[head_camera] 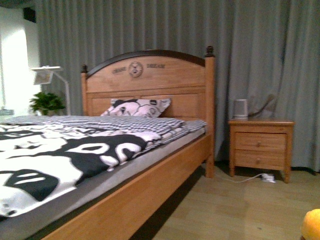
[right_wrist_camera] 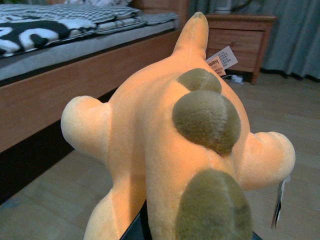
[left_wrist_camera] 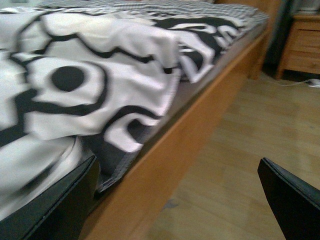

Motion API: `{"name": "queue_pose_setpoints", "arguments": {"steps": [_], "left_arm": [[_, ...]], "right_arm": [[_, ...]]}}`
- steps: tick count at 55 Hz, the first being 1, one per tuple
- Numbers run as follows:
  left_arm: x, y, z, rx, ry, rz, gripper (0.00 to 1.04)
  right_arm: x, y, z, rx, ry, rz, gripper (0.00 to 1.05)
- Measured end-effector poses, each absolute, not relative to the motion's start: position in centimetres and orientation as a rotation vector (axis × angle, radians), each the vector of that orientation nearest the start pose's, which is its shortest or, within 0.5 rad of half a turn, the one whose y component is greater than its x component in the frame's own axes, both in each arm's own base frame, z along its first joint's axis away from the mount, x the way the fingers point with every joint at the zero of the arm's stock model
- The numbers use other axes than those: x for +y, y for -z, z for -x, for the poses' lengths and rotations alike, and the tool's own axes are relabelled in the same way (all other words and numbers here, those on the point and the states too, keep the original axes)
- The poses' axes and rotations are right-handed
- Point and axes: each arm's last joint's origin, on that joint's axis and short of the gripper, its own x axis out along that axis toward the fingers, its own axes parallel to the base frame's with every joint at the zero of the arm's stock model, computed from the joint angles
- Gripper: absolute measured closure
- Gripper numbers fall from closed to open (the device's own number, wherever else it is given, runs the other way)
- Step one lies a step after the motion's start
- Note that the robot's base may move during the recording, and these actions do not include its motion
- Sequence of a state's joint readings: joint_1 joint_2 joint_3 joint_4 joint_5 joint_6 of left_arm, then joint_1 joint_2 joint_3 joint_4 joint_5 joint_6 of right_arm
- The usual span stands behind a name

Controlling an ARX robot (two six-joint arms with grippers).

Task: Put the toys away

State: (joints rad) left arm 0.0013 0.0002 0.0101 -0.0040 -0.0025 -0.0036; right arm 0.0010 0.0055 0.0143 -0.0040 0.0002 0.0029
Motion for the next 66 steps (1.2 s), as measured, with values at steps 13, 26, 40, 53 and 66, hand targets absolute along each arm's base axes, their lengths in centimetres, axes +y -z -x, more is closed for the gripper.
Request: {"name": "queue_pose_setpoints", "arguments": {"steps": [13, 26, 40, 53, 66], "left_arm": [[0.01, -16.65, -9.71, -0.006, -0.003, 0.004, 0.06], [-0.03, -16.65, -9.71, -0.006, 0.010, 0.003, 0.06], [-0.02, -16.65, -9.71, -0.006, 0.001, 0.004, 0.06], [-0.02, -16.65, -9.71, -0.006, 0.002, 0.004, 0.06], [-0.02, -16.65, -9.71, -0.006, 0.002, 0.004, 0.06]], "right_arm": [[0.01, -16.76, -9.72, -0.005, -0.001, -0.003, 0.98], [-0.03, -16.76, -9.72, -0.005, 0.010, -0.003, 0.98], [0.02, -16.76, -9.72, -0.005, -0.006, -0.003, 0.98], [0.00, -16.76, -9.72, -0.005, 0.000, -0.003, 0.98], [0.00, -16.76, -9.72, -0.005, 0.000, -0.003, 0.98]]}}
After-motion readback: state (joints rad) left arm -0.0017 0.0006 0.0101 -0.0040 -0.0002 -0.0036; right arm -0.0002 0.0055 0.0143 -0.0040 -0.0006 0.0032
